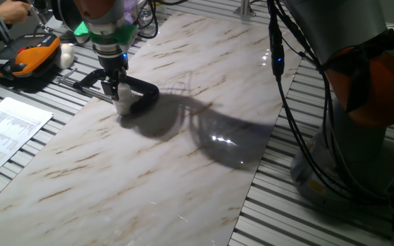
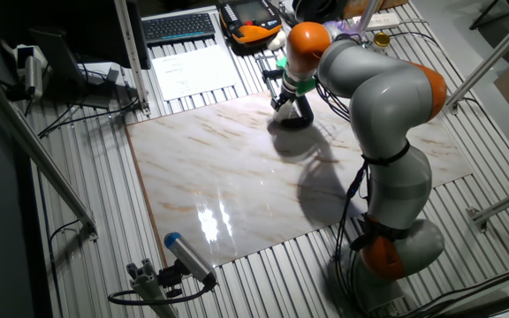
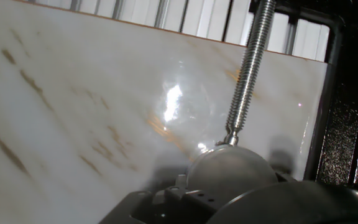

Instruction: Unscrew the lid from the jar

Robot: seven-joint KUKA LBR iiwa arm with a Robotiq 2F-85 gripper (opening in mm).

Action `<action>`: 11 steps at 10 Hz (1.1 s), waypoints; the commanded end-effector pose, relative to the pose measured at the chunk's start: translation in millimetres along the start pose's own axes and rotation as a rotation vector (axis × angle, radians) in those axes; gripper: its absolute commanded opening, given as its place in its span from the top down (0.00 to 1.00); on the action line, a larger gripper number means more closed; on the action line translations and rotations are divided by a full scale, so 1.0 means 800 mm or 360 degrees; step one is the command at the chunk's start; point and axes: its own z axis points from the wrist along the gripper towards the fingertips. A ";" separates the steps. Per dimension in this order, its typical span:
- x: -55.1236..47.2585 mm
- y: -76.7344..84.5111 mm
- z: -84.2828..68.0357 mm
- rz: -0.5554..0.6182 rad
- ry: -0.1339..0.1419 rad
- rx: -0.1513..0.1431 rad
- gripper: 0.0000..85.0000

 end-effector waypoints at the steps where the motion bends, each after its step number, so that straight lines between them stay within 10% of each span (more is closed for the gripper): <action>1: 0.000 0.000 0.000 -0.0020 -0.0002 -0.0009 0.40; 8: -0.001 0.001 0.000 -0.0147 0.0098 0.0036 0.40; 11: 0.001 0.002 0.003 -0.0210 0.0066 0.0002 0.40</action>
